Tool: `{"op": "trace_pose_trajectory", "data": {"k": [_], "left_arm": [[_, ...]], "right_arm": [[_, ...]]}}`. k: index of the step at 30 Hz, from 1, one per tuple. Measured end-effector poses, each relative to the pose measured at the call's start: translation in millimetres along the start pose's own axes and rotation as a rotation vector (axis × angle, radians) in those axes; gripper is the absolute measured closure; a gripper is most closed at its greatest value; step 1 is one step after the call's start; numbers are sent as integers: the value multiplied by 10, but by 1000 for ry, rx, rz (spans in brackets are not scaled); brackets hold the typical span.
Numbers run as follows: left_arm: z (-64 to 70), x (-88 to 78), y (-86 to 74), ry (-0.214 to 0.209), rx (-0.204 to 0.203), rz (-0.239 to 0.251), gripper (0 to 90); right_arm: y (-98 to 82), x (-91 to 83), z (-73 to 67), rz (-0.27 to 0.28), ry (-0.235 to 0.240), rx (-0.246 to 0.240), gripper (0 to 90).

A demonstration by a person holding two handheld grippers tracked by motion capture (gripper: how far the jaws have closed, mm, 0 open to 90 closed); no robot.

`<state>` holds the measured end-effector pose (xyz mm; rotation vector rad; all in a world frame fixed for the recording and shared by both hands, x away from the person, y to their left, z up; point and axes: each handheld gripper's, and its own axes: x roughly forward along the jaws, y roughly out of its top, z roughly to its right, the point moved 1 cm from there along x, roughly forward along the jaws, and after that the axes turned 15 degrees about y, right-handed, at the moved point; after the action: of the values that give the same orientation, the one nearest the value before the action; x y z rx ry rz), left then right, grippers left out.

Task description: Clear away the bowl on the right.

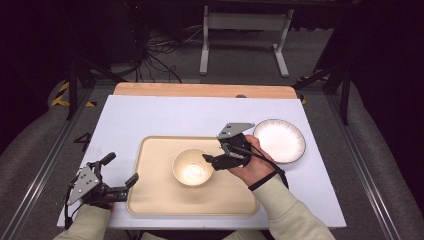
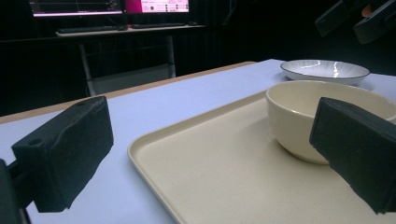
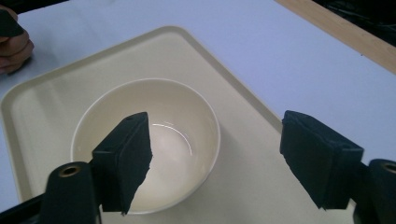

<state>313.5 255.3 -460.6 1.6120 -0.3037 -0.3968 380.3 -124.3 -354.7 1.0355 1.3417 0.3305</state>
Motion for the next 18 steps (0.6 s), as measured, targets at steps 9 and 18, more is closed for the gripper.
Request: {"op": "trace_pose_trajectory", "data": {"k": [9,18], "left_arm": [[0,1,0,0,0,1,1],[-4,1,1,1,-1,-3,1]], "right_arm": [[-138,-137,-9,103,-15,-54,167],[-280,-343,9,201,3,-101,123]]}}
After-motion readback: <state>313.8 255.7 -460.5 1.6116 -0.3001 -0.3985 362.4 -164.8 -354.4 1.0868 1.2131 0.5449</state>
